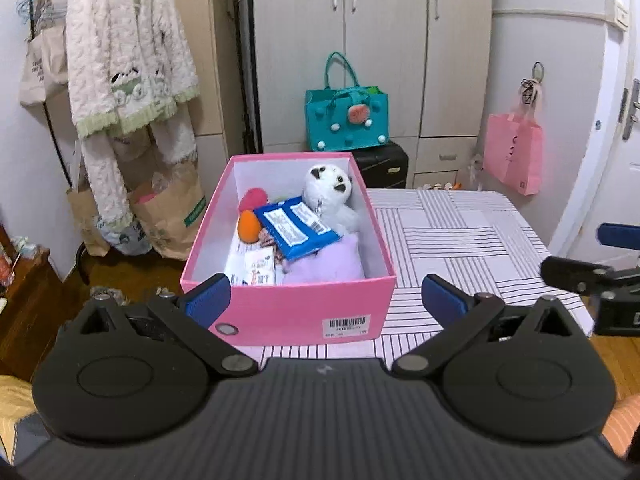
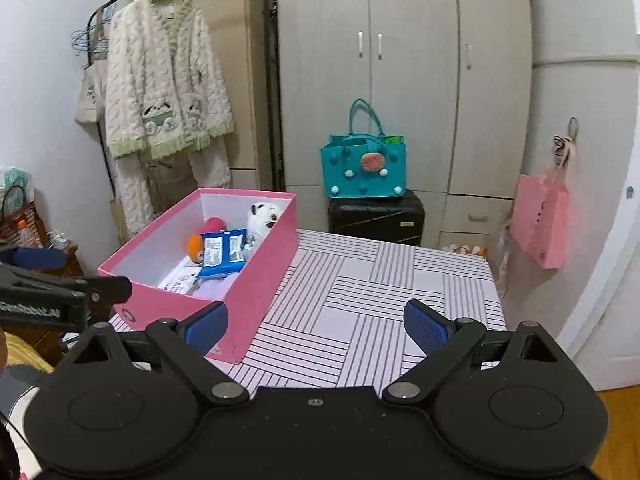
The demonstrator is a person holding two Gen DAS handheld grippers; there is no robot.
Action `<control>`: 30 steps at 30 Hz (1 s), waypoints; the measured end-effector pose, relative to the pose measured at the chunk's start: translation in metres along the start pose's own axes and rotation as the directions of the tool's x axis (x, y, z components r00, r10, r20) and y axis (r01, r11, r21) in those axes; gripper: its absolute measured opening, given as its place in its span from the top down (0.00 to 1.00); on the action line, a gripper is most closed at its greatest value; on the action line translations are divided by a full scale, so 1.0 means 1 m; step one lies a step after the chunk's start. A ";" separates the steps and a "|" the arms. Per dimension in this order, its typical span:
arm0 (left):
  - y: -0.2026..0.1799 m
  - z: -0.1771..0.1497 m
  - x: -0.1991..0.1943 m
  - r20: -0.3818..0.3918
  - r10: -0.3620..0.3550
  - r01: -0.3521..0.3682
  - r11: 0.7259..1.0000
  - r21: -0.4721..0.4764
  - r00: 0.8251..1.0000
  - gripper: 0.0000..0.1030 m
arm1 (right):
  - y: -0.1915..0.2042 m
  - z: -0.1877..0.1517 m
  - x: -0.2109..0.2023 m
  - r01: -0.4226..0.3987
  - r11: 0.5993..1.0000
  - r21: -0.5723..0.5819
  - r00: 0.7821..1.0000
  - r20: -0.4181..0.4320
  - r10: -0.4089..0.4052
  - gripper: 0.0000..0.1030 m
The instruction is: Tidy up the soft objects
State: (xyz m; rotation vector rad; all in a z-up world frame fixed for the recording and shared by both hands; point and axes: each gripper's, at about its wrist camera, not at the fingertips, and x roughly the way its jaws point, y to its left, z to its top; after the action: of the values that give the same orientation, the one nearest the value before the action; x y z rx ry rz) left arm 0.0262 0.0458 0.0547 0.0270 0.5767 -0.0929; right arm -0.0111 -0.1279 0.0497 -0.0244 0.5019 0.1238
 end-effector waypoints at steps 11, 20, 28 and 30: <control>-0.011 -0.017 0.013 0.018 0.076 -0.075 0.997 -0.005 0.997 0.00 | -0.001 -0.015 -0.008 0.077 0.996 0.047 0.996 0.031 -0.079 0.06; -0.014 -0.024 0.003 0.098 0.093 -0.092 0.996 -0.021 0.991 0.00 | 0.000 -0.023 -0.007 0.152 0.988 0.036 0.985 0.071 -0.154 0.06; -0.017 -0.030 -0.001 0.127 0.102 -0.101 0.995 -0.014 0.987 0.00 | 0.006 -0.030 -0.018 0.135 0.991 0.013 0.982 0.132 -0.136 0.06; -0.019 -0.032 -0.003 0.138 0.108 -0.108 0.994 -0.011 0.984 0.00 | 0.006 -0.031 -0.020 0.145 0.989 0.014 0.979 0.144 -0.145 0.06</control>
State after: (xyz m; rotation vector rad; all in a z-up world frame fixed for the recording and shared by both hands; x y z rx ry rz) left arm 0.0044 0.0283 0.0299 0.0480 0.4356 0.0119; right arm -0.0445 -0.1255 0.0320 -0.0483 0.3538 -0.0186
